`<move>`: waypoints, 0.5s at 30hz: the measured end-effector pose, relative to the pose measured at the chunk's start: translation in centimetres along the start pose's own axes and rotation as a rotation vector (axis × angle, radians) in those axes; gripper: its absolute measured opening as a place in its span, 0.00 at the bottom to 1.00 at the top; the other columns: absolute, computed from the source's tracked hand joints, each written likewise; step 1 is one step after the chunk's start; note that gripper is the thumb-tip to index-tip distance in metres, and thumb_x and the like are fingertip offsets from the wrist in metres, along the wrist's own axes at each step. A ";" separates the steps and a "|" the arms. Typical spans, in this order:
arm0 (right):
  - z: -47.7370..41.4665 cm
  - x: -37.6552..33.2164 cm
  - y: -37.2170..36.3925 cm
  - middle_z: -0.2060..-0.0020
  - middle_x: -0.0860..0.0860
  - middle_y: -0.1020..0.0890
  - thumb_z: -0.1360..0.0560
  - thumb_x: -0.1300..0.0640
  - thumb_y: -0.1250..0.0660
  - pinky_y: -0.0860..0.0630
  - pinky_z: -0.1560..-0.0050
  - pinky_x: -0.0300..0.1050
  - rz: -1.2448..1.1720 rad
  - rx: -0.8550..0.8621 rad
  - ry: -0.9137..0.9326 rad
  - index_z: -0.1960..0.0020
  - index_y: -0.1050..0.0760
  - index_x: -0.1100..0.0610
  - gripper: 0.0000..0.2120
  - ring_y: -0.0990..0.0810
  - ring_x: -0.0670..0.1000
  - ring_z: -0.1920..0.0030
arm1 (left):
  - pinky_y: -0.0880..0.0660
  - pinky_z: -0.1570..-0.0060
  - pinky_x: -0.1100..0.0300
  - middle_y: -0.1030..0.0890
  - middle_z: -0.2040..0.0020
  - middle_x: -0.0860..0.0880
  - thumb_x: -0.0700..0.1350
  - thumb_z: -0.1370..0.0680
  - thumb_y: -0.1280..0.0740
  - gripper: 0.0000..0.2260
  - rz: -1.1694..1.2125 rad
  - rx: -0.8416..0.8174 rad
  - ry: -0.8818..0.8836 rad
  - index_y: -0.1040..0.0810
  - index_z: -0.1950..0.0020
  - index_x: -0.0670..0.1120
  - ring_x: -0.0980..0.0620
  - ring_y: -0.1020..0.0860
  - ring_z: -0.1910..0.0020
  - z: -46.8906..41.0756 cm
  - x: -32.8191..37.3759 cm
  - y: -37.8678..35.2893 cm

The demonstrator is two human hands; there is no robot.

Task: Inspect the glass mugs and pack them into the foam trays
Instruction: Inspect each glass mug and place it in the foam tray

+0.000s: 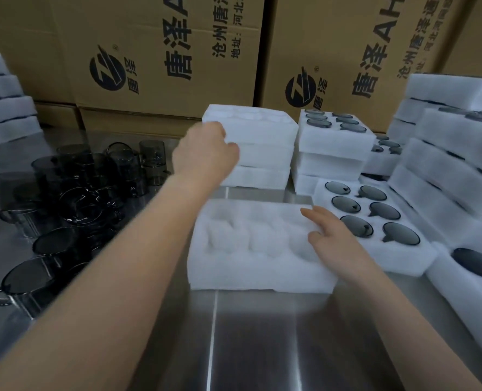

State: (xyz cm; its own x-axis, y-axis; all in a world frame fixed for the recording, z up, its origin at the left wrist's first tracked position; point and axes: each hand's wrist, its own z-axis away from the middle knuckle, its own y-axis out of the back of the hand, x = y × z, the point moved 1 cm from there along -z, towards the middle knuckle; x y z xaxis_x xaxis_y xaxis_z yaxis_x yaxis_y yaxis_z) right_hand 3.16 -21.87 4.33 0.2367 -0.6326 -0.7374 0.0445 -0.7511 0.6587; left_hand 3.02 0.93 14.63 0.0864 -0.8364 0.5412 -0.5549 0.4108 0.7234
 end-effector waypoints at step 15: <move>-0.4 0.7 -0.3 0.25 0.42 0.37 0.22 0.70 0.45 0.49 0.48 0.13 -0.014 0.017 0.039 0.31 0.27 0.52 0.24 0.42 0.34 0.32 | 0.30 0.56 0.50 0.29 0.46 0.40 0.40 0.21 0.37 0.08 -0.414 -0.193 0.029 0.26 0.45 0.38 0.40 0.28 0.51 -10.1 -11.8 -3.6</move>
State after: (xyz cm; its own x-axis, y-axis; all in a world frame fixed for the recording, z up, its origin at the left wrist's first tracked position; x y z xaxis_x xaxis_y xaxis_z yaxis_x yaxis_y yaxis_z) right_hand 3.68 -22.04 3.64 0.2734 -0.6143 -0.7402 0.0313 -0.7635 0.6451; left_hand 12.35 13.02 10.00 0.2936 -0.9349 0.1992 -0.3045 0.1061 0.9466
